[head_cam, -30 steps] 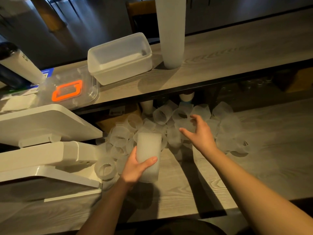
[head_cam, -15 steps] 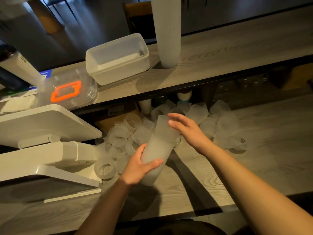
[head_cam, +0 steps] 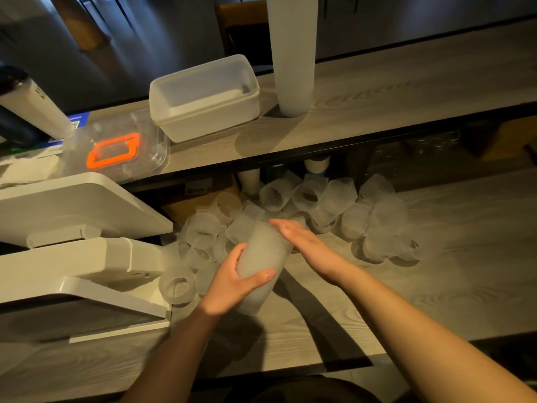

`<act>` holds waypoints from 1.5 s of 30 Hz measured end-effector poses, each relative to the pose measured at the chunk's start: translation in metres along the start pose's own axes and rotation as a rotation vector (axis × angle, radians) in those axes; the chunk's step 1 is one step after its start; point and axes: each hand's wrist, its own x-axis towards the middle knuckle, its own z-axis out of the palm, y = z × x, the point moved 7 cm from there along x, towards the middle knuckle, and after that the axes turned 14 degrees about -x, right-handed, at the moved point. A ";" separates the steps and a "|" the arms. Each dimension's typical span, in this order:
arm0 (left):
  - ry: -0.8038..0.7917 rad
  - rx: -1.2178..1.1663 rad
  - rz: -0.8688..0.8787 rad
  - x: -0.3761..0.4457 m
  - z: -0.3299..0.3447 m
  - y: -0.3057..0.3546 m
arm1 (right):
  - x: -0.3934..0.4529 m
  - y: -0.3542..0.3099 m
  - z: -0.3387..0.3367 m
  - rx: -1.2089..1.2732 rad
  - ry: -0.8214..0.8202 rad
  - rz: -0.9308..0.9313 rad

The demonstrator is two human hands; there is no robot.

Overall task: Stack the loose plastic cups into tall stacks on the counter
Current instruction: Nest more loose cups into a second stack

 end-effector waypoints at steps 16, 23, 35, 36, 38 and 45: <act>0.143 -0.085 -0.136 -0.004 -0.026 -0.024 | 0.057 0.073 -0.032 -0.896 0.218 0.104; 0.167 -0.070 -0.157 -0.003 -0.033 -0.024 | 0.059 0.081 -0.026 -0.906 0.242 0.100; 0.136 -0.111 -0.122 -0.003 -0.022 -0.019 | 0.013 0.068 -0.052 -0.038 0.525 0.174; 0.127 -0.106 -0.120 -0.002 -0.020 -0.020 | 0.012 0.065 -0.053 0.037 0.525 0.171; 0.110 -0.079 -0.113 -0.001 -0.018 -0.021 | 0.011 0.058 -0.057 0.180 0.515 0.167; 0.053 -0.027 -0.071 -0.002 -0.013 -0.021 | 0.011 0.016 -0.056 0.295 0.356 0.034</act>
